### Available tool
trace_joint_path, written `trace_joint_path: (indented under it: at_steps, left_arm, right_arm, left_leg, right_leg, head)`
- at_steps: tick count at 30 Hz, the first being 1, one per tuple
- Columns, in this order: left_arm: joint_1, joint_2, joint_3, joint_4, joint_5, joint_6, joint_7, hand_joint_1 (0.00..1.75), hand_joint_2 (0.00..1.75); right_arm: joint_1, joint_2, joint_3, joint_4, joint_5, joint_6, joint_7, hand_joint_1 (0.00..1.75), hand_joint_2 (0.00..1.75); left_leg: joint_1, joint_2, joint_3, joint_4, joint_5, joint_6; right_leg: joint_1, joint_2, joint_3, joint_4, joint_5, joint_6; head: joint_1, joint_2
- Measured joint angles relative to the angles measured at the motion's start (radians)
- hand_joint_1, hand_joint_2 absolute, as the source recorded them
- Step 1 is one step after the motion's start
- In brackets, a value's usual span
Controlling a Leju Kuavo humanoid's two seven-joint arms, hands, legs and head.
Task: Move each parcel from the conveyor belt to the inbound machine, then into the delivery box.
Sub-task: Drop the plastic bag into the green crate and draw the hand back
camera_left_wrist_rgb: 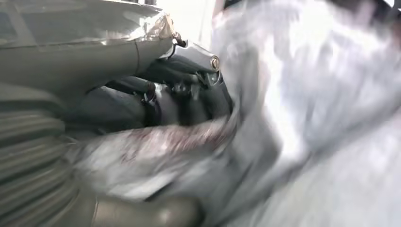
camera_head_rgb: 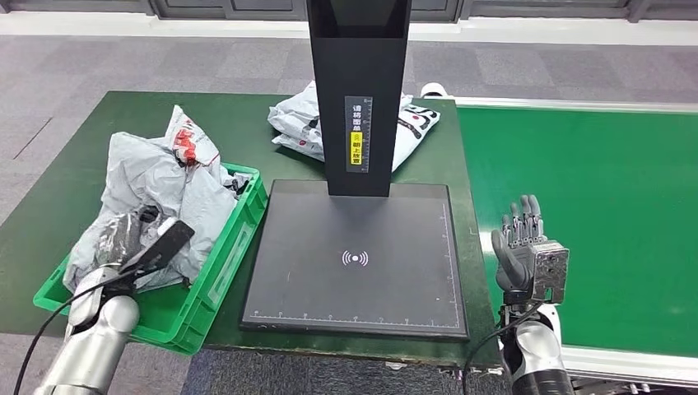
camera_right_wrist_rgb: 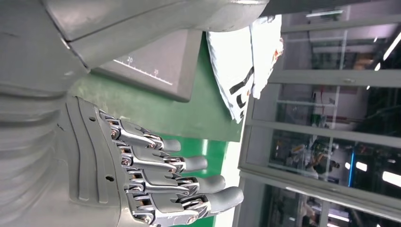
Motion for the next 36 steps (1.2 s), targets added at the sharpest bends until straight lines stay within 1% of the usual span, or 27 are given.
trace_joint_path:
  at_steps: [5, 7, 12, 16, 25, 27, 28, 31, 32, 34, 36]
  left_arm:
    - [-0.048, -0.019, 0.086, 0.008, 0.323, 0.158, -0.185, 0.0, 1.75]
    - [-0.069, -0.023, 0.117, 0.013, 0.399, 0.218, -0.242, 0.0, 1.75]
    - [-0.09, -0.031, 0.16, 0.019, 0.454, 0.361, -0.356, 0.0, 1.75]
    - [-0.091, -0.047, 0.181, 0.007, 0.46, 0.387, -0.398, 0.0, 1.75]
    - [-0.091, -0.076, 0.206, -0.01, 0.459, 0.381, -0.412, 0.0, 1.75]
    - [-0.091, -0.085, 0.2, -0.015, 0.486, 0.332, -0.419, 0.0, 1.75]
    - [-0.091, -0.094, 0.191, -0.021, 0.507, 0.287, -0.427, 0.0, 1.75]
    - [-0.091, -0.138, 0.117, -0.037, 0.576, 0.112, -0.469, 0.0, 1.75]
    - [-0.093, -0.157, 0.08, -0.039, 0.592, 0.073, -0.486, 0.0, 1.75]
    - [-0.102, -0.195, 0.001, -0.036, 0.605, 0.045, -0.509, 0.0, 1.75]
    - [-0.113, -0.224, -0.072, -0.029, 0.612, 0.044, -0.517, 0.0, 1.75]
  right_arm:
    - [-0.007, 0.0, -0.001, 0.005, -0.009, 0.001, -0.002, 0.0, 1.75]
    - [-0.011, 0.0, -0.001, 0.011, -0.012, -0.001, -0.006, 0.0, 1.75]
    - [-0.024, 0.001, -0.001, 0.035, -0.018, -0.009, -0.016, 0.0, 1.75]
    - [-0.031, 0.001, 0.001, 0.05, -0.024, -0.017, -0.017, 0.0, 1.75]
    - [-0.038, 0.001, 0.005, 0.063, -0.027, -0.019, -0.018, 0.0, 1.75]
    - [-0.038, 0.001, 0.006, 0.063, -0.026, -0.022, -0.023, 0.0, 1.75]
    - [-0.038, 0.001, 0.008, 0.062, -0.022, -0.024, -0.028, 0.0, 1.75]
    - [-0.05, 0.004, 0.025, 0.053, 0.01, -0.042, -0.044, 0.0, 1.75]
    - [-0.061, 0.006, 0.036, 0.051, 0.023, -0.052, -0.044, 0.0, 1.75]
    - [-0.092, 0.013, 0.064, 0.053, 0.042, -0.072, -0.039, 0.0, 1.75]
    - [-0.119, 0.019, 0.092, 0.056, 0.048, -0.085, -0.036, 0.0, 1.75]
  left_leg:
    - [0.0, 0.001, -0.001, 0.0, 0.001, 0.0]
    - [0.001, 0.001, -0.001, 0.0, 0.001, -0.001]
    - [0.001, 0.001, -0.001, 0.0, 0.001, -0.001]
    - [0.001, 0.001, -0.002, 0.0, 0.001, -0.001]
    - [0.001, 0.001, -0.002, 0.0, 0.0, -0.001]
    - [0.001, 0.001, -0.002, 0.0, 0.0, -0.001]
    - [0.001, 0.001, -0.002, 0.0, 0.001, -0.001]
    - [0.0, 0.0, -0.003, 0.001, 0.001, -0.001]
    - [0.0, 0.0, -0.003, 0.001, 0.001, -0.001]
    - [0.0, 0.0, -0.004, 0.001, 0.001, -0.001]
    - [0.0, 0.002, -0.004, 0.002, 0.001, 0.0]
  right_leg:
    - [0.001, 0.0, -0.001, 0.0, 0.001, -0.001]
    - [0.002, 0.001, -0.001, 0.0, 0.002, -0.002]
    - [0.002, 0.001, -0.002, 0.0, 0.002, -0.002]
    - [0.002, 0.001, -0.002, 0.0, 0.001, -0.002]
    - [0.002, 0.001, -0.003, 0.0, 0.001, -0.002]
    - [0.002, 0.001, -0.003, 0.0, 0.001, -0.002]
    - [0.002, 0.0, -0.003, 0.0, 0.001, -0.002]
    - [0.001, -0.001, -0.003, 0.0, 0.001, -0.002]
    - [0.001, -0.001, -0.003, 0.0, 0.002, -0.001]
    - [0.0, 0.0, -0.004, 0.0, 0.003, 0.0]
    - [0.0, 0.002, -0.004, 0.0, 0.003, 0.0]
  head:
    - [0.0, 0.0]
    - [0.0, 0.0]
    - [0.0, 0.0]
    - [0.0, 0.0]
    - [0.0, 0.0]
    - [0.0, 0.0]
    - [0.0, 0.0]
    - [0.0, 0.0]
    - [0.0, 0.0]
    - [0.0, 0.0]
    - [0.0, 0.0]
